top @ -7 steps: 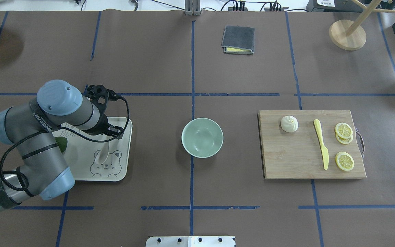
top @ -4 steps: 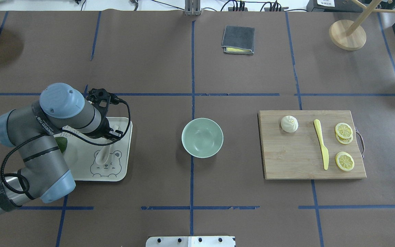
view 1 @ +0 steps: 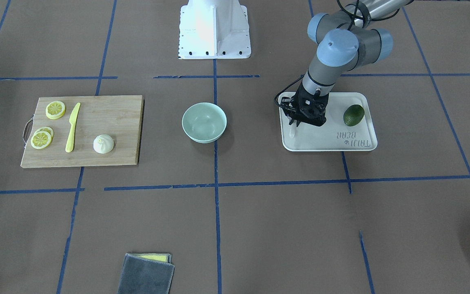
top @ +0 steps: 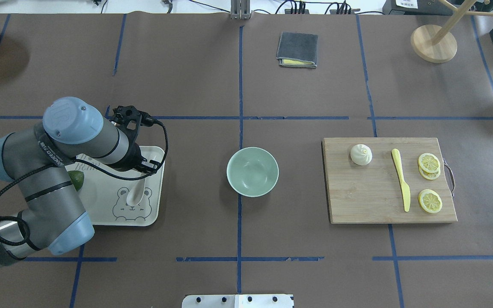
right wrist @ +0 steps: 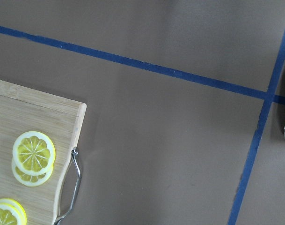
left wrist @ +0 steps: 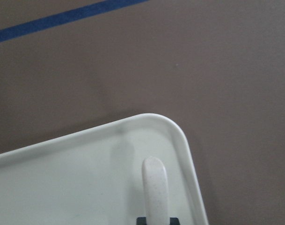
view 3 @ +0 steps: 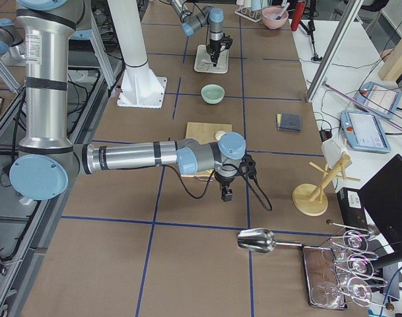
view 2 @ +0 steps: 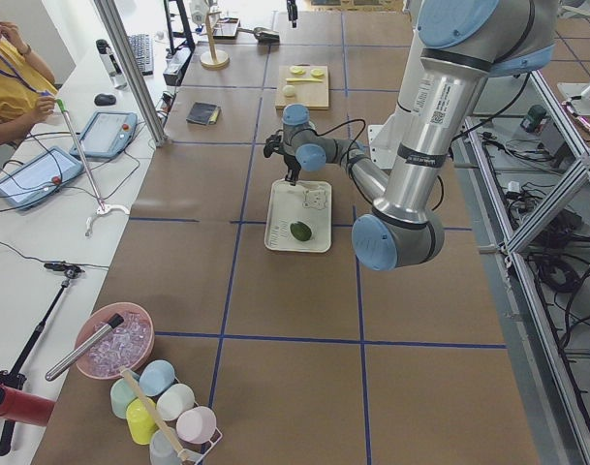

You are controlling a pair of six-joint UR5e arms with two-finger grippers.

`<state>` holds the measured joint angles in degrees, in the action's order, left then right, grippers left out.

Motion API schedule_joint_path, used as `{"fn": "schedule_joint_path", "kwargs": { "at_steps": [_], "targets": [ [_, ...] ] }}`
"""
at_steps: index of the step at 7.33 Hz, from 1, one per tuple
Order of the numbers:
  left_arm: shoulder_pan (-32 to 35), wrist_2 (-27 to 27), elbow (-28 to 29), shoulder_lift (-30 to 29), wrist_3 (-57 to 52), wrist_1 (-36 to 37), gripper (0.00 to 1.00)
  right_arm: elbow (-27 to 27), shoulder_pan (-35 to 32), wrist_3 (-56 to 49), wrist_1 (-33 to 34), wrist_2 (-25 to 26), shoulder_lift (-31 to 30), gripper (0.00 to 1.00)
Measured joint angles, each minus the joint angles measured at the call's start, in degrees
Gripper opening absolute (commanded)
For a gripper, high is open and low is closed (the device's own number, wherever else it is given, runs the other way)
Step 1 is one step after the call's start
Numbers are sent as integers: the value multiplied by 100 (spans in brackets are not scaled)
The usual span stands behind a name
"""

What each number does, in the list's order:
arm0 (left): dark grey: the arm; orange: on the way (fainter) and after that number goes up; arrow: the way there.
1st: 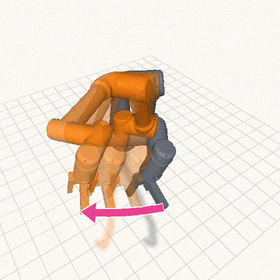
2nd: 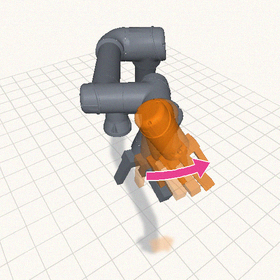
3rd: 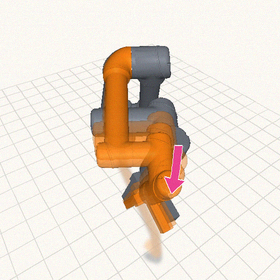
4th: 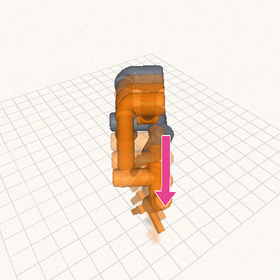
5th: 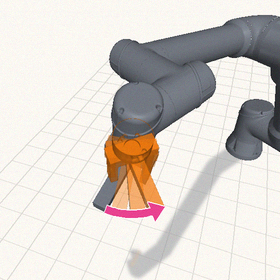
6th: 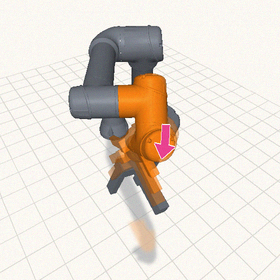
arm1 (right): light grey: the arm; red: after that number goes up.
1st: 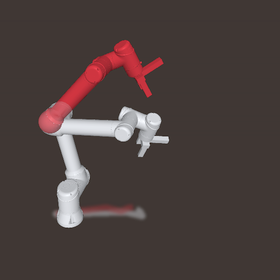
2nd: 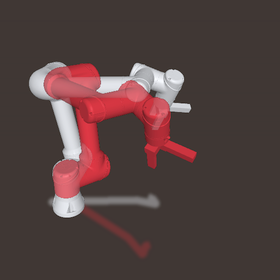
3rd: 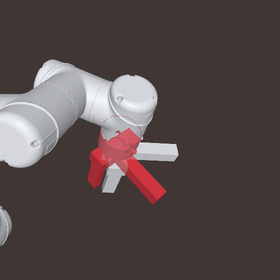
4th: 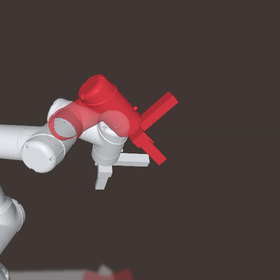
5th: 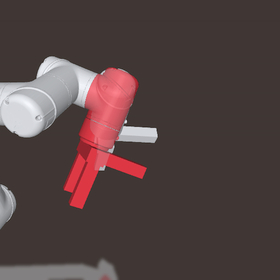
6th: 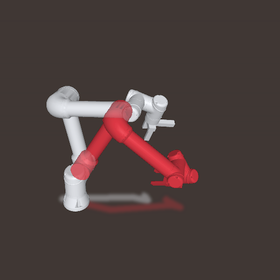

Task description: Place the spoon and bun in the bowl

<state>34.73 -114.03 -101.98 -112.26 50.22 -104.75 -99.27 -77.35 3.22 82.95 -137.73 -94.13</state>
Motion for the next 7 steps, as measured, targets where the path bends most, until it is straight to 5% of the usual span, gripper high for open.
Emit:
{"fn": "schedule_joint_path", "kwargs": {
  "at_steps": [3,6,7],
  "targets": [
    [-109,-52,411,-1174,1083,-103,0,-8,6,-17,-77,-8,6,100],
    [-333,392,1523,-2138,1953,-1093,0,-5,9,0,-222,-6,-4,100],
    [-404,540,1768,-2306,2049,-1332,16,-5,9,0,-234,-3,-7,100]
  ]
}}
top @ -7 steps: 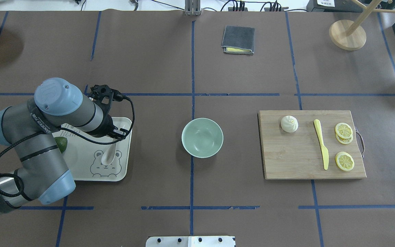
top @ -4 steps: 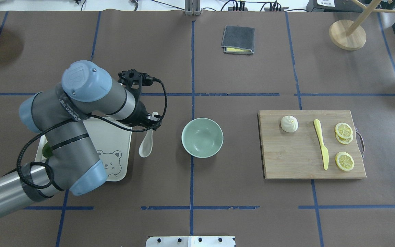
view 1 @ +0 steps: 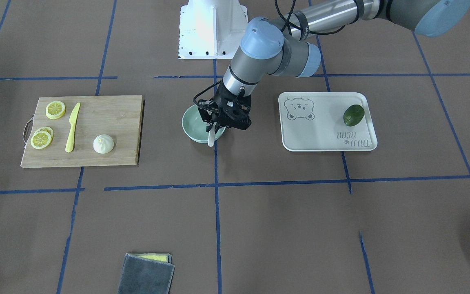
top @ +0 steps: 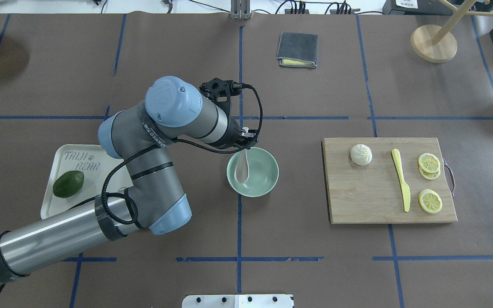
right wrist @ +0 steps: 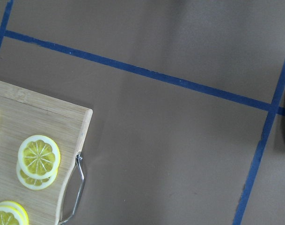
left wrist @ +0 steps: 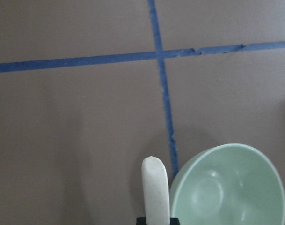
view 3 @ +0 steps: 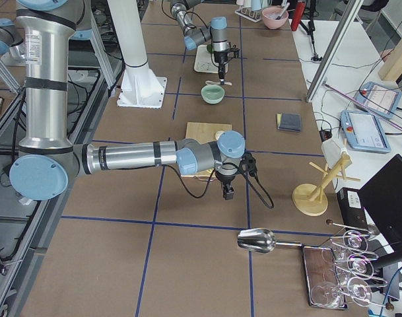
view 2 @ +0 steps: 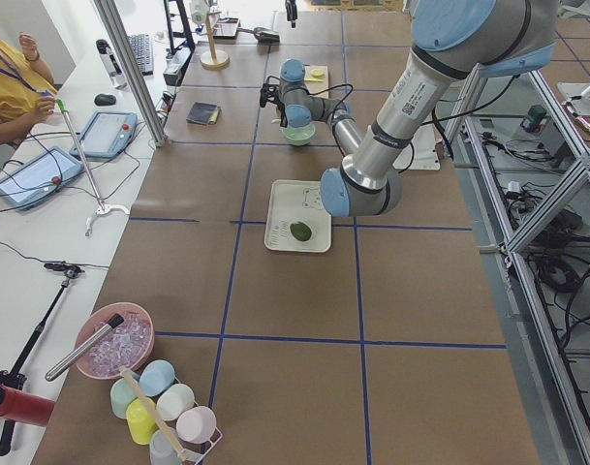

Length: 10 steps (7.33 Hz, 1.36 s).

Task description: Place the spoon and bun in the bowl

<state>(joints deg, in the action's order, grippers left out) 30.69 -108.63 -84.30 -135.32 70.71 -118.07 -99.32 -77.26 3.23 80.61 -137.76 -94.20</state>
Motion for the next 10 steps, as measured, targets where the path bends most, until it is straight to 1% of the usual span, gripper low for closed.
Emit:
{"fn": "schedule_joint_path", "kwargs": {
  "at_steps": [1,2,4,5,6,7,8,9,10],
  "targets": [
    [-43,72,149,-110,33,-129,66,0,0,-2,-3,2,-2,100],
    [-60,102,213,-139,34,-230,80,-1,0,0,-7,3,-2,100],
    [-10,118,191,-74,24,-292,81,-31,38,130,-17,0,19,100],
    [72,116,58,94,0,-297,80,-99,146,353,-118,11,52,100],
    [186,103,-176,358,-114,-285,80,-198,379,858,-449,63,75,100],
    [337,45,-460,689,-393,-234,80,-300,827,1778,-1061,311,109,100],
    [496,-51,-780,1054,-753,-141,80,-364,1440,2784,-1684,774,189,100],
    [664,-161,-1175,1450,-1142,-11,80,-390,2057,3648,-2033,1213,355,100],
    [794,-244,-1541,1821,-1461,105,80,-397,2550,4387,-2156,1518,578,100]
  ]
}}
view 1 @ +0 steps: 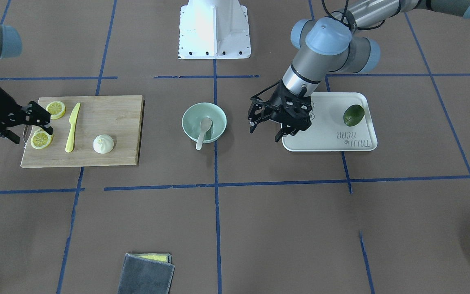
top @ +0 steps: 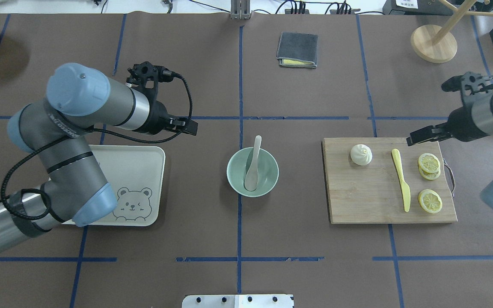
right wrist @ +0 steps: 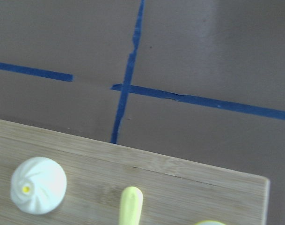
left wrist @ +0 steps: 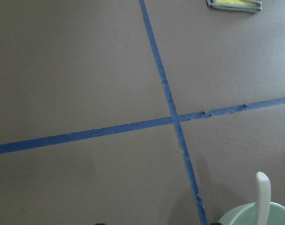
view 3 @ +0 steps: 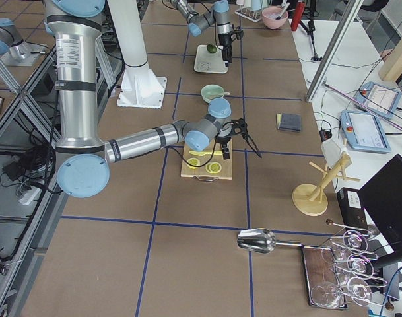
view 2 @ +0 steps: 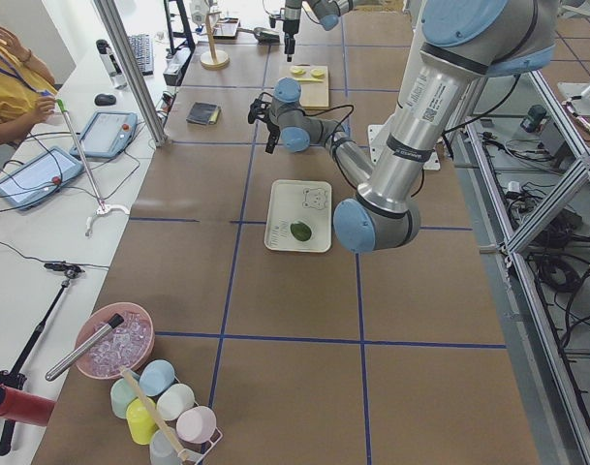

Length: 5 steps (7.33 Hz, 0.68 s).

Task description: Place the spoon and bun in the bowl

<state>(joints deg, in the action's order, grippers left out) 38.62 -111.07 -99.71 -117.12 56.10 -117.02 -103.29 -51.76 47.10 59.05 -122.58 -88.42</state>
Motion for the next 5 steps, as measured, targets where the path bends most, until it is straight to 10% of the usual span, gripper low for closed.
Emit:
{"fn": "schedule_joint_path", "kwargs": {
  "at_steps": [5],
  "targets": [
    [119,-33,-360,485,-269,91,84,94,1174,1591,680,1076,871,92]
  ]
}}
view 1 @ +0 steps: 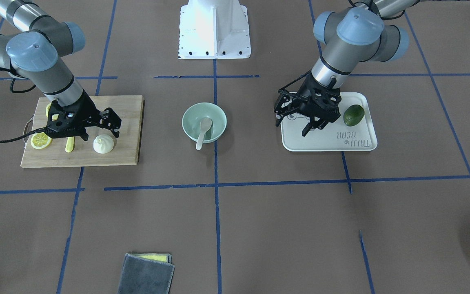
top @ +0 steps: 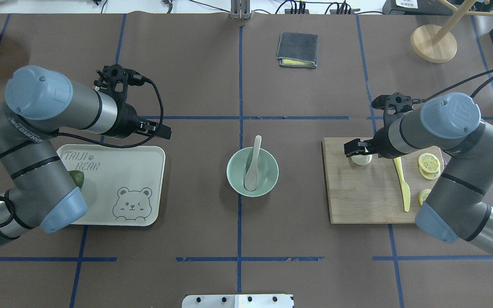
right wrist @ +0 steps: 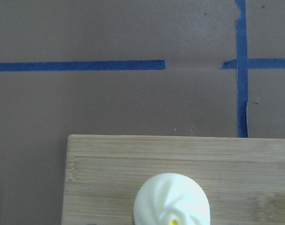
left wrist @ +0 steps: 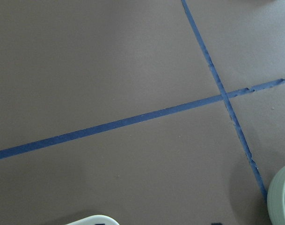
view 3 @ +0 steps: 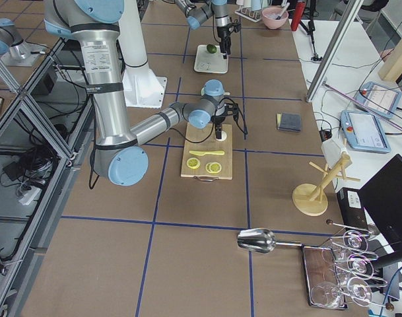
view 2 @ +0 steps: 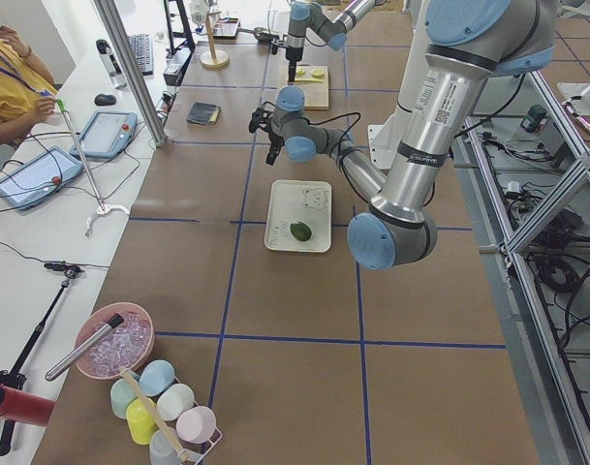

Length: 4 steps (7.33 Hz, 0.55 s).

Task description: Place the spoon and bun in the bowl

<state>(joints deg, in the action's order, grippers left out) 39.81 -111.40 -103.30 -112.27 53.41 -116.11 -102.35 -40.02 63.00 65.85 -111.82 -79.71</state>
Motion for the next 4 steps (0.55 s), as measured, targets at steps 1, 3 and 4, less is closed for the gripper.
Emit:
{"fn": "schedule_joint_path", "kwargs": {
  "at_steps": [1,3,4],
  "targets": [
    [0,2,-3,2,2,0,84,62,22,7,28,52,8,87],
    [0,4,-5,-2,3,0,84,128,29,6,45,111,-12,47],
    [0,4,-5,-4,3,0,84,138,33,8,68,124,-6,32]
  ]
}}
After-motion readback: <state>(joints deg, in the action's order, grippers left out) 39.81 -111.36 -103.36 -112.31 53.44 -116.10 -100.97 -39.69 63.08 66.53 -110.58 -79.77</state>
